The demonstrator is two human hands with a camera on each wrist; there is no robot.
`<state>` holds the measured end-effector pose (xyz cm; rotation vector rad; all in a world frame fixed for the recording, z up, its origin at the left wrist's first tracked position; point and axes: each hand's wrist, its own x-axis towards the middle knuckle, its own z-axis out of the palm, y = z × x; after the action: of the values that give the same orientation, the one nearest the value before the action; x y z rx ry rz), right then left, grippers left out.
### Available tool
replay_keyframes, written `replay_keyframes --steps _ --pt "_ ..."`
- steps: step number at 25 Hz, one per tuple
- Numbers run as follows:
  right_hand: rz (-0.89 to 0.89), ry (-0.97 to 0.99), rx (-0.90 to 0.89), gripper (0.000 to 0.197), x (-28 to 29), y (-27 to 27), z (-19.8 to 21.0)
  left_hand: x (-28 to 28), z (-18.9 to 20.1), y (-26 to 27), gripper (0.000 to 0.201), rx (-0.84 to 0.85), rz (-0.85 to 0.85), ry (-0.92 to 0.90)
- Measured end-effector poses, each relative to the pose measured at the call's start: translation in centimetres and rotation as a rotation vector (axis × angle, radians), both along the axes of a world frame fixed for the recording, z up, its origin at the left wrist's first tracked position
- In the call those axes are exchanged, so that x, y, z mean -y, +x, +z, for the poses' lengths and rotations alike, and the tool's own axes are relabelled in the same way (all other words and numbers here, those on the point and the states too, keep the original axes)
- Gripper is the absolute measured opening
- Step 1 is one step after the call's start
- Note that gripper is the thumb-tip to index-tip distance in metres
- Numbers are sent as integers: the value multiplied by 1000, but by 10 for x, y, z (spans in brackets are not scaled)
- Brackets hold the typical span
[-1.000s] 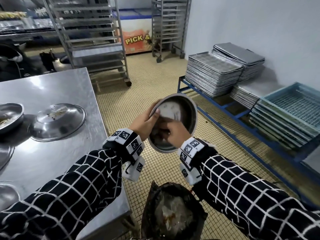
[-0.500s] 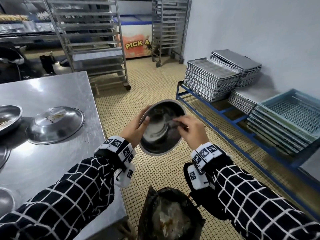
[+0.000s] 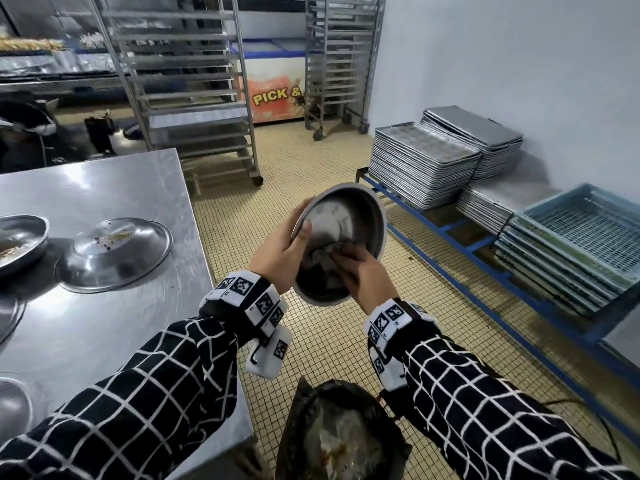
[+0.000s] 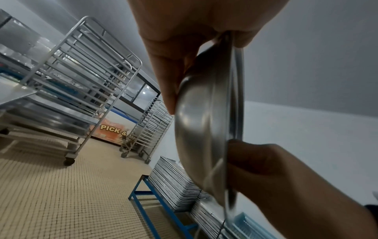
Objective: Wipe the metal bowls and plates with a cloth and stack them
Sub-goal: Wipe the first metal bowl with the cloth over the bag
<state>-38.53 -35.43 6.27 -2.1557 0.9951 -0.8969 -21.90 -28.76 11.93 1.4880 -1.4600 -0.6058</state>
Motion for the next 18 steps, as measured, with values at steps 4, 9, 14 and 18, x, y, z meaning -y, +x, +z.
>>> replay_keyframes --steps 4,9,14,18 --pt "170 -83 -77 27 -7 5 -8 2 1 -4 43 134 83 -24" --pt "184 97 -421 26 -13 -16 4 -1 -11 1 45 278 72 -41" --pt "-148 100 237 24 -54 -10 1 -5 -7 2 41 44 91 -67" --pt "168 -83 21 41 -76 20 -20 -9 -3 -4 40 -22 79 -65"
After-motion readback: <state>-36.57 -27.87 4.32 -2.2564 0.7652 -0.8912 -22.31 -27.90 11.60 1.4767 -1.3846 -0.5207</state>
